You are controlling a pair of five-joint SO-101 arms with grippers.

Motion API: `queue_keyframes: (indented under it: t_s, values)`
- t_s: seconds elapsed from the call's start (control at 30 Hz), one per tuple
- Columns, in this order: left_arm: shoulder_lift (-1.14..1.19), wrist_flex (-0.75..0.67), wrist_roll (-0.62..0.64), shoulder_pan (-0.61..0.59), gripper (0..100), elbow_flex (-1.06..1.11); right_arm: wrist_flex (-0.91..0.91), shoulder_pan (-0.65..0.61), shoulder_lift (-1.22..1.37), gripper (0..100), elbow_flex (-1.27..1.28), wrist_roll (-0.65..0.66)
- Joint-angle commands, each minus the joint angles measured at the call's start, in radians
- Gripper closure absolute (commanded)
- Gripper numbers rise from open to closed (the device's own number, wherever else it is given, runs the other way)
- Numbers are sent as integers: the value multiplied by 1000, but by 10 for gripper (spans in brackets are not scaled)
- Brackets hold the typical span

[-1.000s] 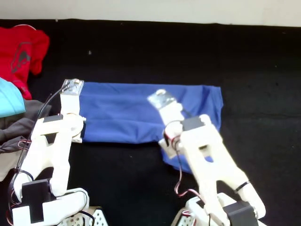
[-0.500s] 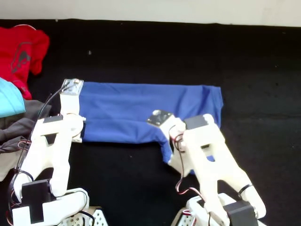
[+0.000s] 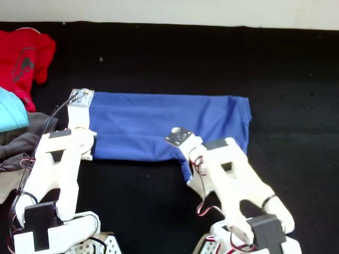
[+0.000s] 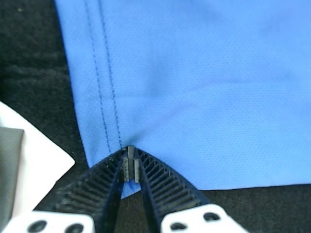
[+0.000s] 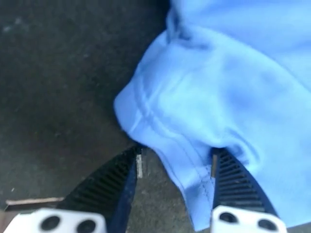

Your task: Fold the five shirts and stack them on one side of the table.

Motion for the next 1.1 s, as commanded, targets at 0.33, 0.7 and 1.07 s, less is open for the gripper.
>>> queue_keyframes:
  t_s: [0.33, 0.7, 1.07]
  values:
    - [-19, -18, 8, -18, 992, 1, 2, 131, 179, 995, -194, 15]
    - [-19, -18, 8, -18, 992, 1, 286, 236, 99, 991, -688, 84]
    - [-19, -18, 8, -18, 992, 1, 289, 236, 562, 889, -1165, -40]
